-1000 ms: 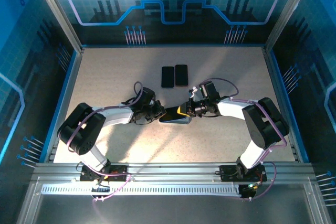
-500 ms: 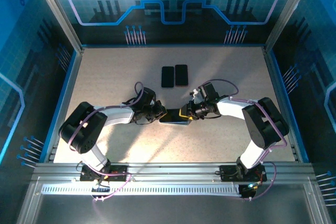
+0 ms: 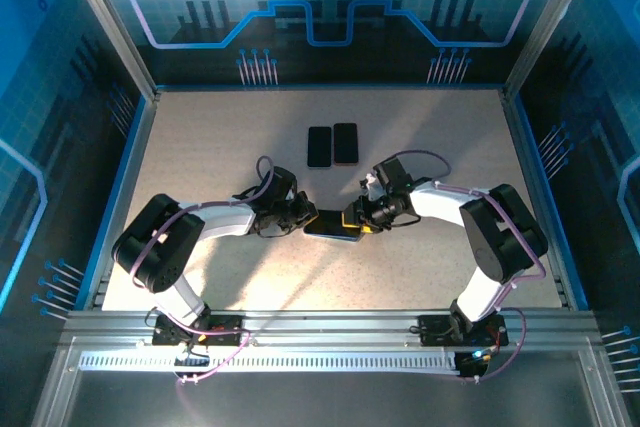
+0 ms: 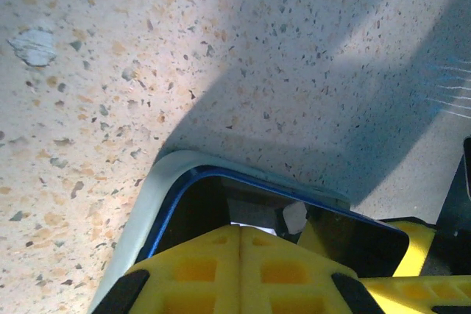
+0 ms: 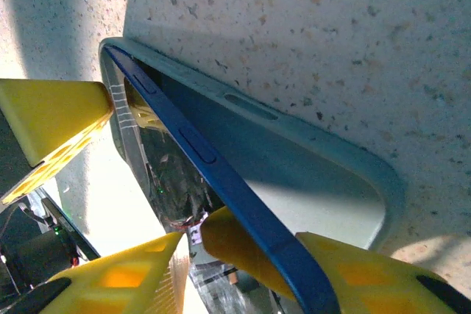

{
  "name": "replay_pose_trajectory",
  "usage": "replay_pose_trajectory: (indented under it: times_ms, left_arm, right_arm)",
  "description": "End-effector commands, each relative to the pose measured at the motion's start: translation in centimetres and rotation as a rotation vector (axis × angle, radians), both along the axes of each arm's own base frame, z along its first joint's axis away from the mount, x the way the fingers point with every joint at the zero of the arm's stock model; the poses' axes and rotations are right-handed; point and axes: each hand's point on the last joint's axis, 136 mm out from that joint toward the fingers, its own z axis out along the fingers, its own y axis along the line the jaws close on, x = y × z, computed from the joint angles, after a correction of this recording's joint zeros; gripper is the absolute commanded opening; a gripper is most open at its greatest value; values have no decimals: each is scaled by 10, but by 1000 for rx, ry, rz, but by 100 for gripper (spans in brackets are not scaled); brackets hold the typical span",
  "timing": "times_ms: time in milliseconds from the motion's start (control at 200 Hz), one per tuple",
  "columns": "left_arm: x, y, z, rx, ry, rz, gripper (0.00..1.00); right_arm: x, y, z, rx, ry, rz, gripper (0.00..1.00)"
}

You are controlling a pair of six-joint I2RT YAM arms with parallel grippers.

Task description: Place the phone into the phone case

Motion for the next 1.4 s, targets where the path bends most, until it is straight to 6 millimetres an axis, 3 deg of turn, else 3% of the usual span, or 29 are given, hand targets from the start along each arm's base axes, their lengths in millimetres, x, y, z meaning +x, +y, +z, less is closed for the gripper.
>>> replay_pose_trajectory:
  times_ms: [0,190,595,946,1396]
  left_arm:
    - [0,-5,0,-18,3,-8,6]
    - [-1,0,4,1,-12,-10,6]
    - [-1,51,12,111,-47,64,8]
    - [-9,46,-15,101,26,42,7]
    - [-23,22,-29,78,70,-4,6]
  right_arm:
    - [3,4,6,-14,-15,29,44]
    - [4,3,10,-27,-20,32,49]
    - [2,1,7,-43,-13,29,50]
    - [2,2,7,-48,-7,30,50]
    - [1,1,5,-51,-3,29,51]
